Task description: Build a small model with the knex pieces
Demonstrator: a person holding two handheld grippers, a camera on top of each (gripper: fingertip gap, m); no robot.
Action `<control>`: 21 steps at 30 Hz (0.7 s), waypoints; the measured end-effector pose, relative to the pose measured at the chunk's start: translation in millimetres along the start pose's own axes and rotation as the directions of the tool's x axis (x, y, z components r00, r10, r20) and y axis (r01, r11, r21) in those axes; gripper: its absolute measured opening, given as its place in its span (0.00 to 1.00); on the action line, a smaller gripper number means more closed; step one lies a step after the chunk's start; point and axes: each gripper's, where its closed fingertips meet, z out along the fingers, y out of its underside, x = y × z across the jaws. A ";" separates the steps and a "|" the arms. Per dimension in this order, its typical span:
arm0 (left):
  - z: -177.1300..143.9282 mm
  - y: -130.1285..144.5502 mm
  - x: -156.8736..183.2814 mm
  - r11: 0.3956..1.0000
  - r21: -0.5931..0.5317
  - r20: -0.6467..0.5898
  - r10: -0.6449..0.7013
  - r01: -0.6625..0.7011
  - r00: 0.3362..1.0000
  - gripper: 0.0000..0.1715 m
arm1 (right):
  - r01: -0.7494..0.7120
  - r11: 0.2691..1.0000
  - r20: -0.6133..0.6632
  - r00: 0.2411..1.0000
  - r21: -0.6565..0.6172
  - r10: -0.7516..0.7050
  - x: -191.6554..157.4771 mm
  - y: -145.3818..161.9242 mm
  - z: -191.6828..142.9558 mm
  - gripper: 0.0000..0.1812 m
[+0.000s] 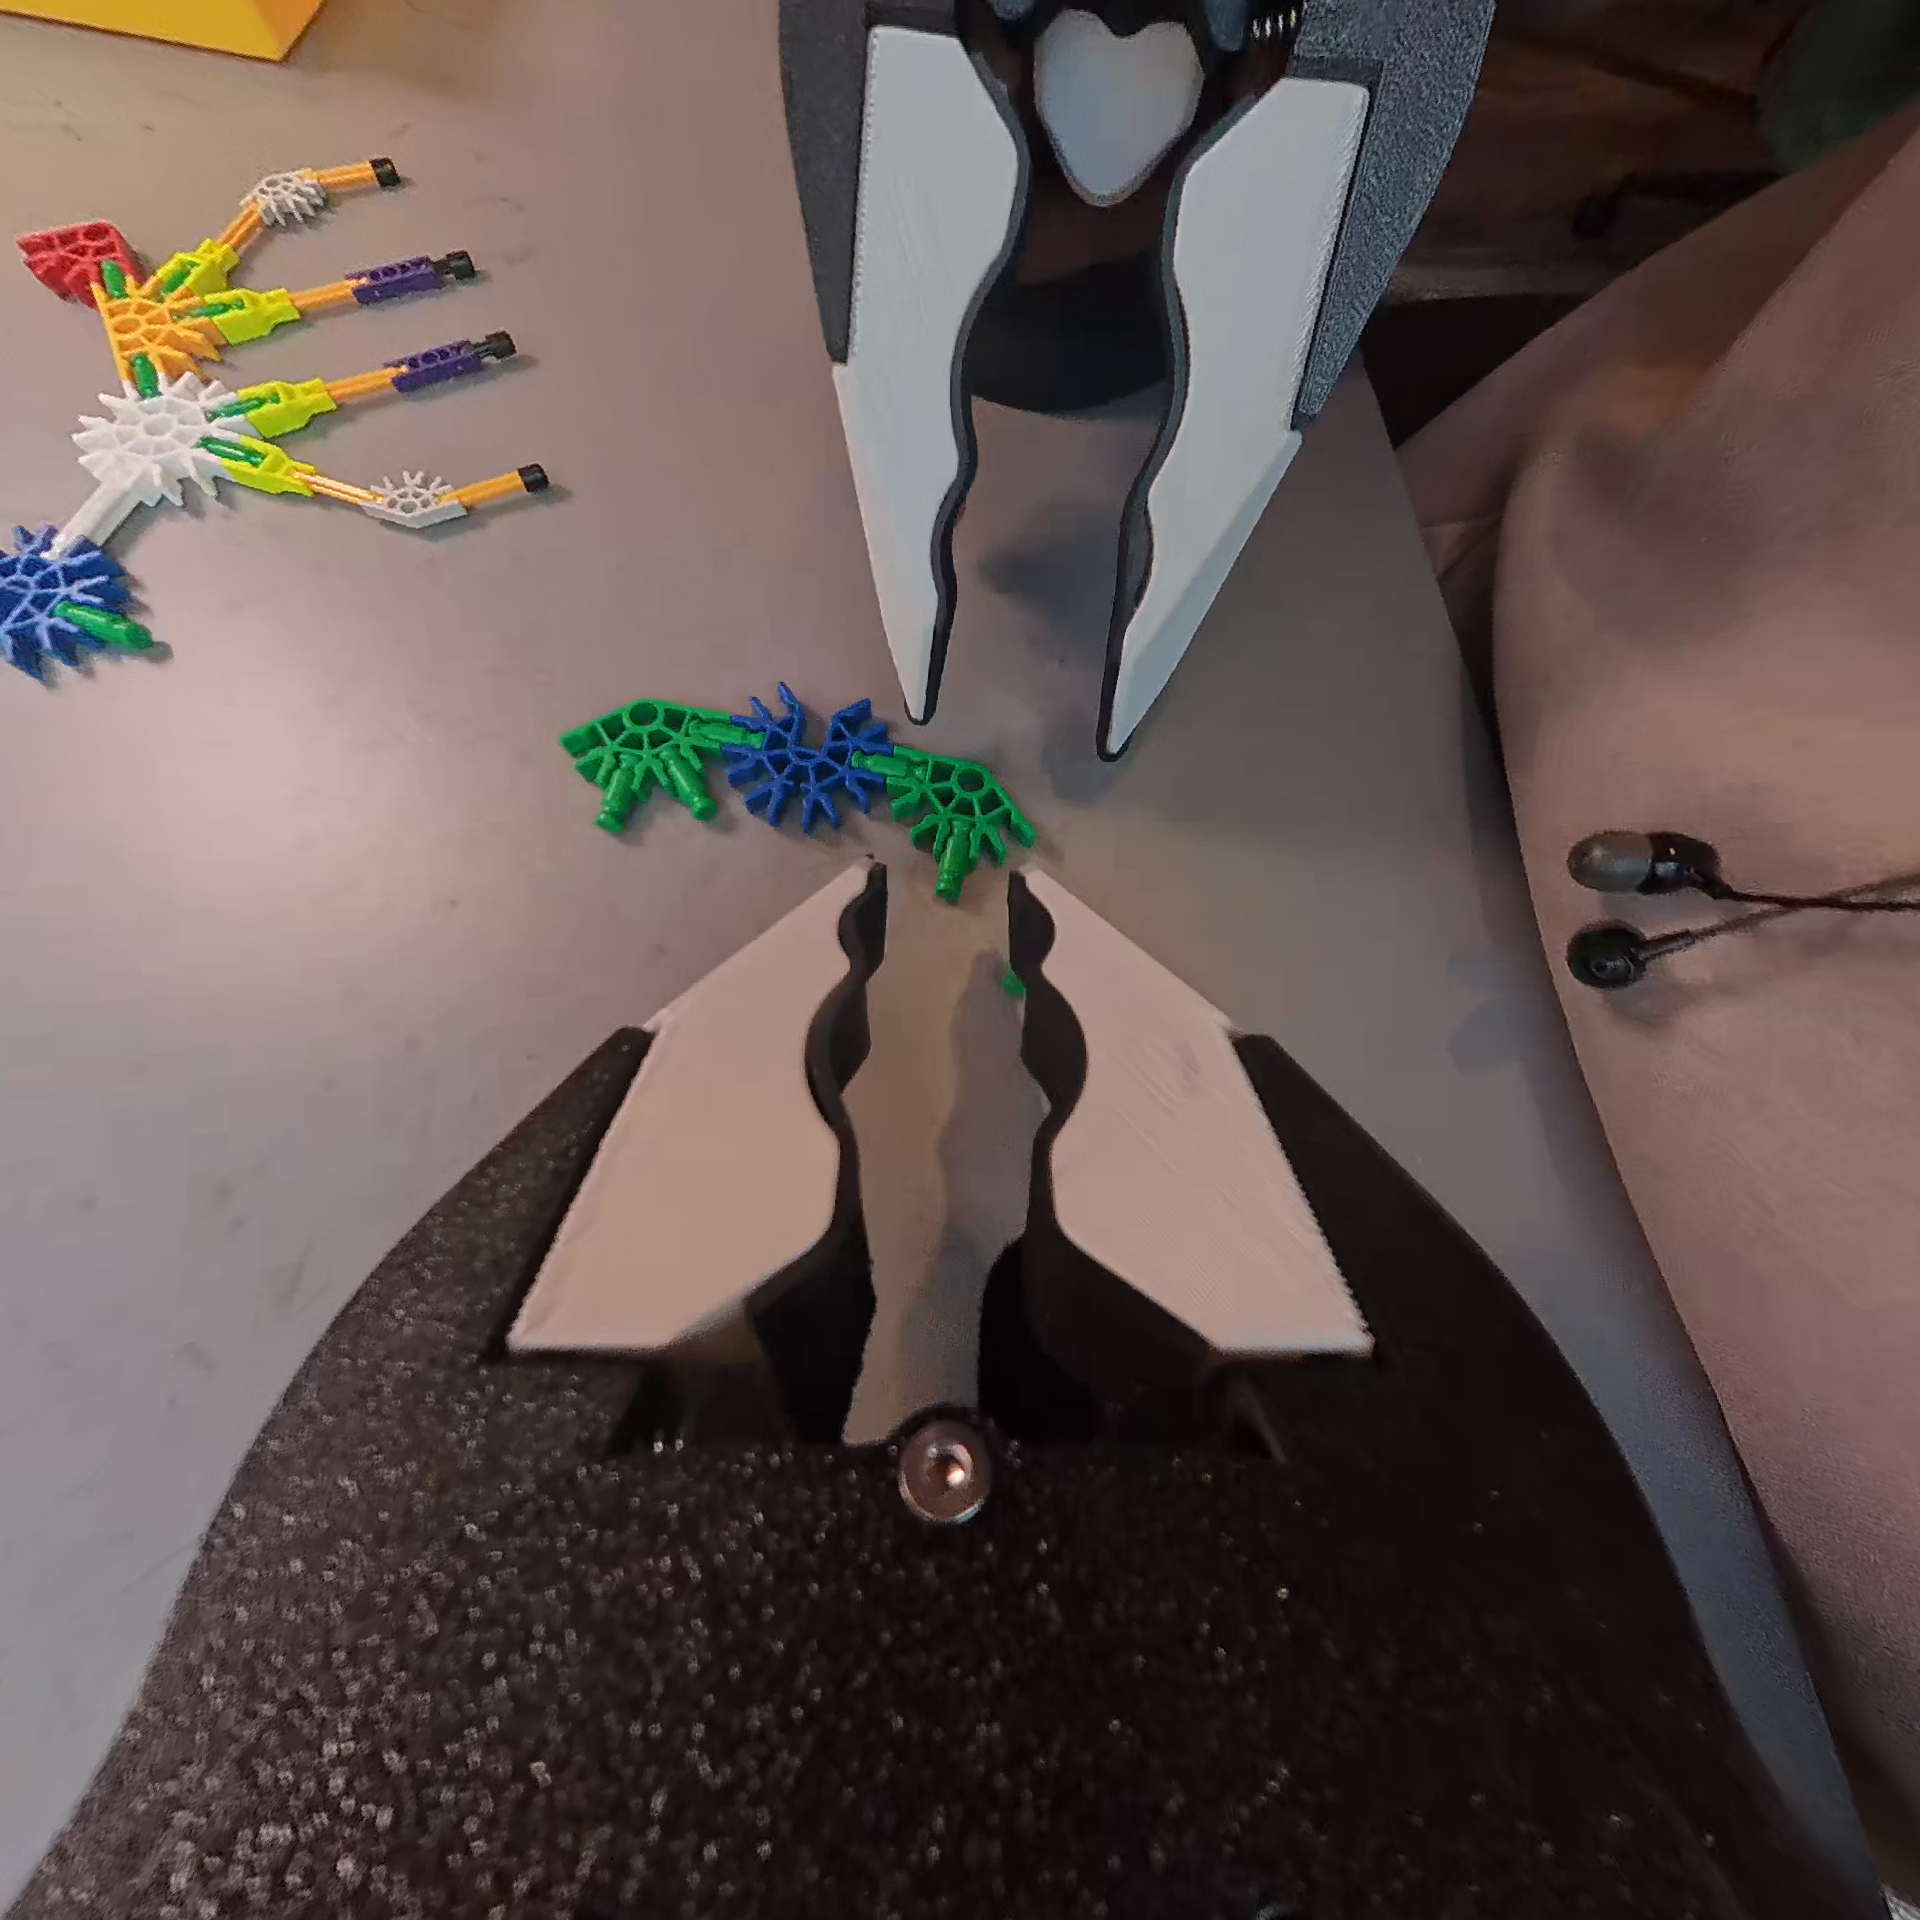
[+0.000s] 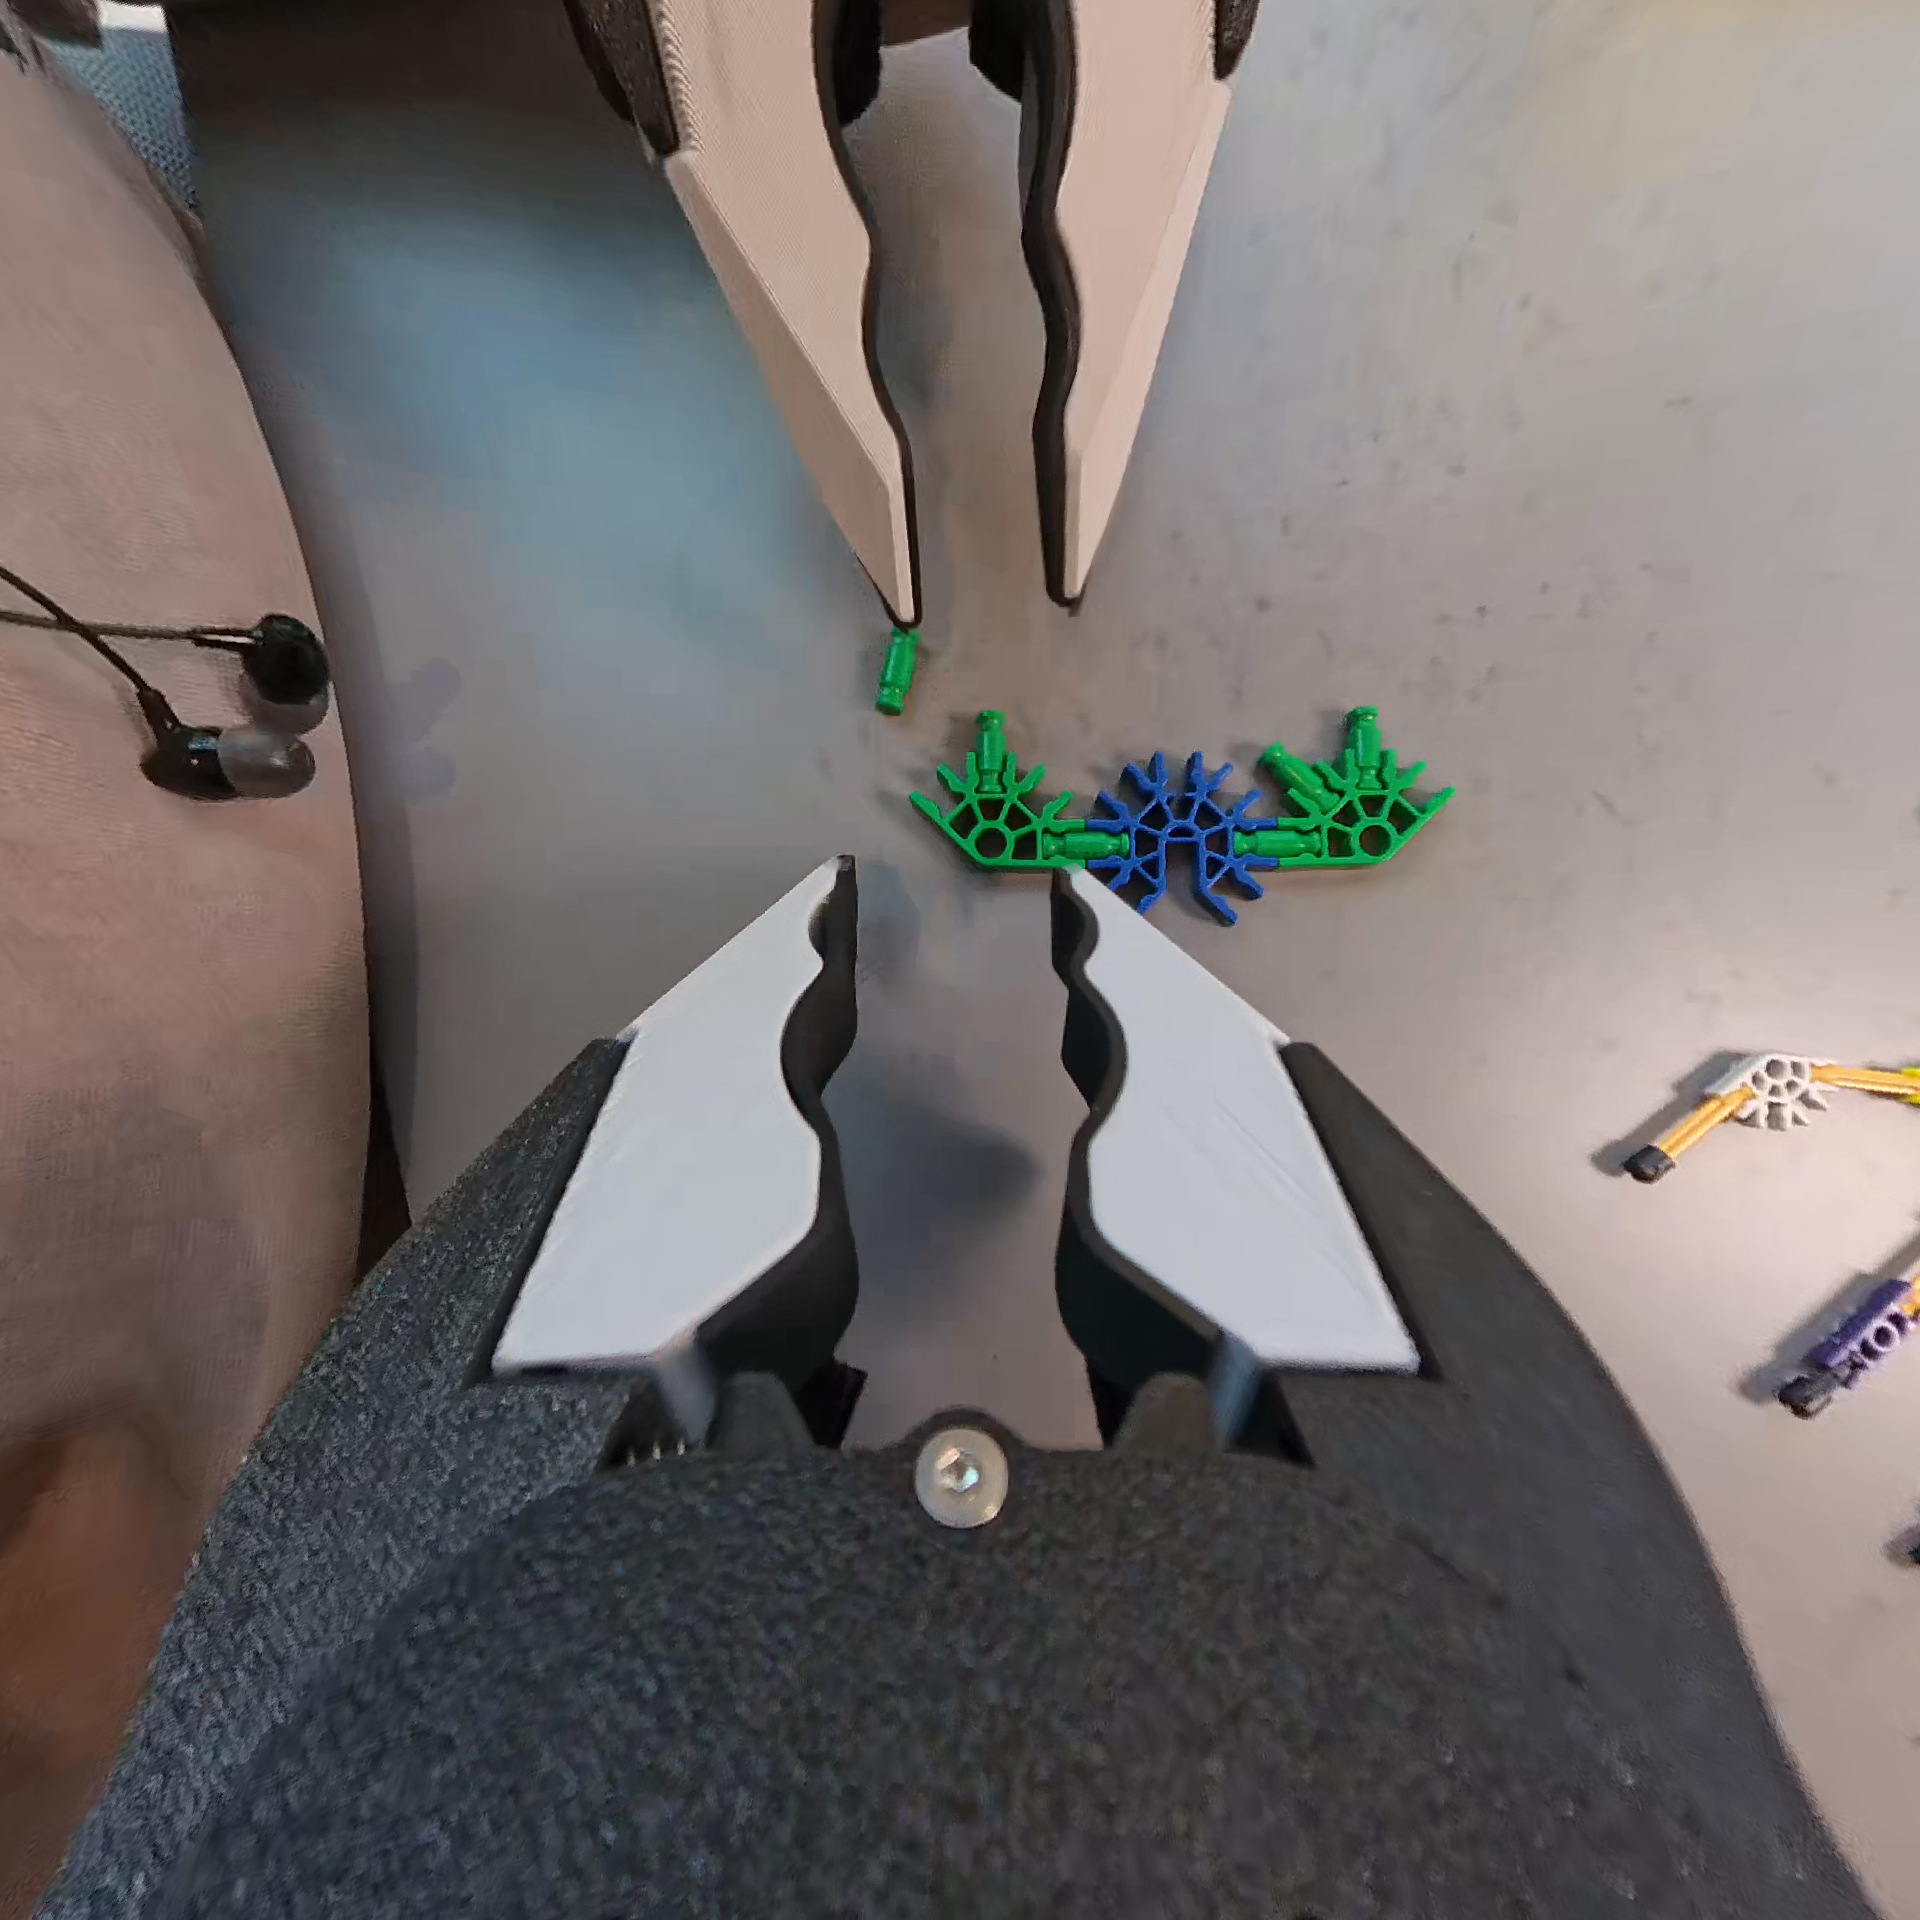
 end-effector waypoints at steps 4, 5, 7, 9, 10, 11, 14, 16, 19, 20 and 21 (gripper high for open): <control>-8.4 7.3 6.1 0.999 -0.012 -0.051 0.034 -0.034 0.998 0.13 | 0.008 1.000 -0.076 0.997 0.020 -0.006 1.9 -4.7 6.6 0.25; -5.5 7.5 10.2 0.999 -0.015 -0.069 0.043 -0.044 0.997 0.13 | 0.022 1.000 -0.081 0.996 0.017 -0.021 2.1 -5.0 9.0 0.25; 3.8 13.7 16.7 0.996 -0.054 -0.087 0.069 -0.074 0.994 0.12 | 0.042 0.999 -0.080 0.996 0.006 -0.042 3.5 -5.9 12.5 0.26; 11.8 21.8 17.8 0.990 -0.100 -0.081 0.090 -0.097 0.993 0.10 | 0.061 0.998 -0.070 0.996 0.013 -0.060 4.5 -11.9 14.4 0.26; 13.5 22.2 17.8 0.990 -0.103 -0.078 0.092 -0.100 0.993 0.08 | 0.065 0.998 -0.060 0.996 0.015 -0.064 4.7 -14.9 15.5 0.26; 13.6 21.3 18.2 0.990 -0.100 -0.080 0.091 -0.099 0.993 0.03 | 0.075 0.997 -0.046 0.996 0.006 -0.074 4.5 -16.2 16.8 0.25; 12.8 20.6 13.7 0.991 -0.098 -0.060 0.083 -0.088 0.995 0.03 | 0.164 0.983 -0.020 0.986 -0.076 -0.166 8.7 -8.3 19.1 0.18; 9.7 14.2 10.9 0.995 -0.058 -0.053 0.074 -0.077 0.996 0.03 | 0.255 0.962 0.069 0.966 -0.095 -0.250 1.5 -4.9 16.3 0.15; 5.9 0.8 3.6 0.998 0.019 -0.013 0.067 -0.066 0.998 0.03 | 0.491 0.865 0.191 0.863 -0.103 -0.467 -6.1 8.2 5.7 0.15; 5.8 -2.2 -0.1 0.997 0.033 0.012 0.065 -0.065 0.998 0.03 | 0.532 0.840 0.222 0.836 -0.107 -0.502 -7.2 13.1 1.3 0.14; 6.2 -4.7 -2.9 0.997 0.045 0.035 0.062 -0.064 0.997 0.03 | 0.548 0.829 0.229 0.826 -0.109 -0.516 -6.2 15.4 -2.6 0.15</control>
